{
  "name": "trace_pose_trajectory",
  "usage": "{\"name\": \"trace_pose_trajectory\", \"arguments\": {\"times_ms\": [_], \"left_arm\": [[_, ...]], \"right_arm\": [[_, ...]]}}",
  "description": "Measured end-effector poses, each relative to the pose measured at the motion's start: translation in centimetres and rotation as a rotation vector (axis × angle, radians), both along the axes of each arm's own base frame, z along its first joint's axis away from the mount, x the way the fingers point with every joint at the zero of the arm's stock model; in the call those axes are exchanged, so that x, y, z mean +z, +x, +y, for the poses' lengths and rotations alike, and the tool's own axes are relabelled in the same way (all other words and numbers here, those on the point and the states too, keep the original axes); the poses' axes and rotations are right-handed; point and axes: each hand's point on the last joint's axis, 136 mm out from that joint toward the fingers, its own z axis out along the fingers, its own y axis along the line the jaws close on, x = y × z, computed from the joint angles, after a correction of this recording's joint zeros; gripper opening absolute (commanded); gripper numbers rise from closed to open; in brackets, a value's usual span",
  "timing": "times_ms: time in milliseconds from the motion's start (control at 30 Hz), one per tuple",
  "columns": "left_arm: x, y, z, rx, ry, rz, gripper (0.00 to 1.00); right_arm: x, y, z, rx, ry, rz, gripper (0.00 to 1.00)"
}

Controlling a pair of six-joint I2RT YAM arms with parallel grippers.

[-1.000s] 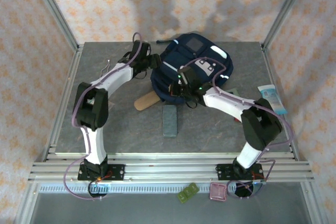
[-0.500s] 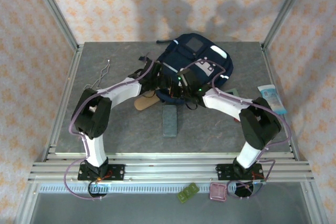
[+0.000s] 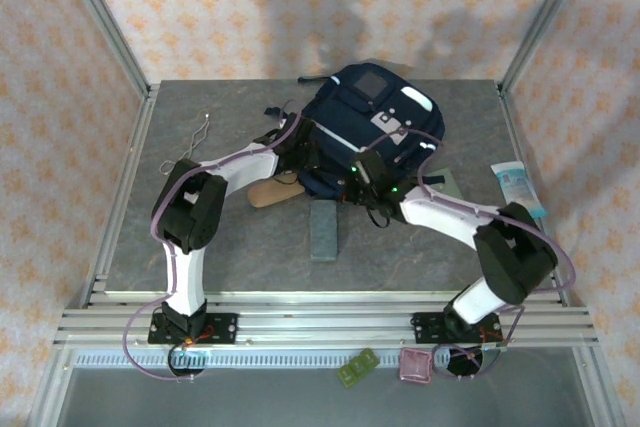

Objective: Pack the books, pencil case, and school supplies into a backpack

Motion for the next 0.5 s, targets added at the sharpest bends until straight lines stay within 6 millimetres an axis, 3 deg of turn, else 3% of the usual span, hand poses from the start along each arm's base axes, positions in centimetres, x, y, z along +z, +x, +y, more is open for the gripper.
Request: {"name": "trace_pose_trajectory", "arguments": {"times_ms": [133,300,400,500], "left_arm": [[1.4,0.6,1.5,0.027,-0.022,-0.019,0.00],[3.6,1.4,3.3,0.065,-0.041,-0.061,0.00],[4.6,1.5,3.2,0.059,-0.062,-0.075,0.00],[4.8,1.3,2.7,0.043,-0.079,-0.071,0.00]], "right_arm": [[-0.8,-1.4,-3.9,-0.075,-0.080,0.007,0.00],[-1.9,-1.5,-8.3,-0.184,-0.165,0.027,0.00],[-1.2,-1.3,-7.9,-0.171,-0.127,0.013,0.00],[0.7,-1.0,-5.1,-0.088,-0.014,-0.036,0.27]]}}
